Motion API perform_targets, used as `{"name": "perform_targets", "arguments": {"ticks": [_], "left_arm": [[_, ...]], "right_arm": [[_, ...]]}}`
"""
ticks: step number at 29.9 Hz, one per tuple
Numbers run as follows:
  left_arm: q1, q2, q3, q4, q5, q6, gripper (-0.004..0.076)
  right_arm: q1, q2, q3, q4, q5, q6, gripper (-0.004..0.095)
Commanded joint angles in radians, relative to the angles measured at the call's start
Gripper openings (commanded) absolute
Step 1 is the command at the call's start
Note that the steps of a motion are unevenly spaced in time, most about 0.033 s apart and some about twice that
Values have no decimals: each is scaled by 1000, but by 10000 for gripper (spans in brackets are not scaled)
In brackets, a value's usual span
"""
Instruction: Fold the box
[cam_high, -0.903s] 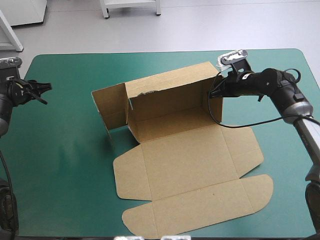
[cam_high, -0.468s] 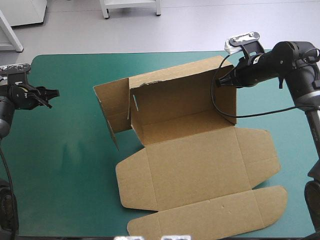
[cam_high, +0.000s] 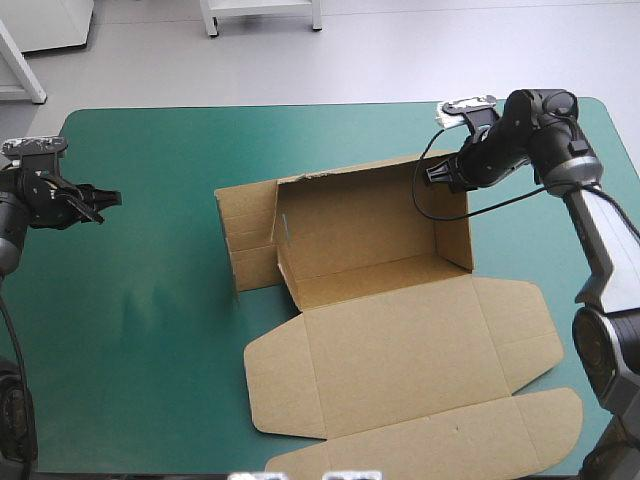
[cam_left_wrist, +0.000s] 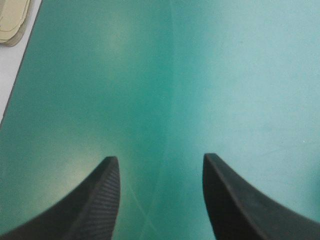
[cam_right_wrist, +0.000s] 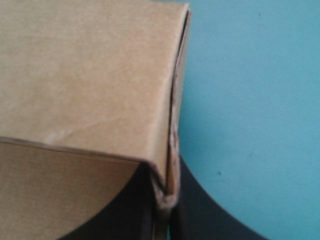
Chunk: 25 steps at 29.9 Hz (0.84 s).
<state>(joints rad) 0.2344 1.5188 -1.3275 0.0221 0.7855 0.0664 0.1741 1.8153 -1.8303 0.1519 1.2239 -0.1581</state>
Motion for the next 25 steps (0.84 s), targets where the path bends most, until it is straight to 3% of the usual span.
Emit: {"name": "perform_targets", "arguments": {"ticks": [1,7,12,14,21,25], "left_arm": [[0,-40,-24,-14,-17,7,368],[-2,-40,-24,-56,1,33,368],[-2,-40,-24,-102,1,58,368],[-2,-40,-24,-107,1,58,368],[-2,-40,-24,-109,-1,58,368],[-2,-40,-24,-109,-1,60,368]], "right_arm": [[0,1,-24,14,23,-2,-17],[0,44,-26,17,18,1,-17],[0,44,-26,13,-60,-25,7],[0,44,-26,17,-89,-33,79],[0,42,-26,36,-135,-39,489],[0,30,-65,36,-112,-37,546]]}}
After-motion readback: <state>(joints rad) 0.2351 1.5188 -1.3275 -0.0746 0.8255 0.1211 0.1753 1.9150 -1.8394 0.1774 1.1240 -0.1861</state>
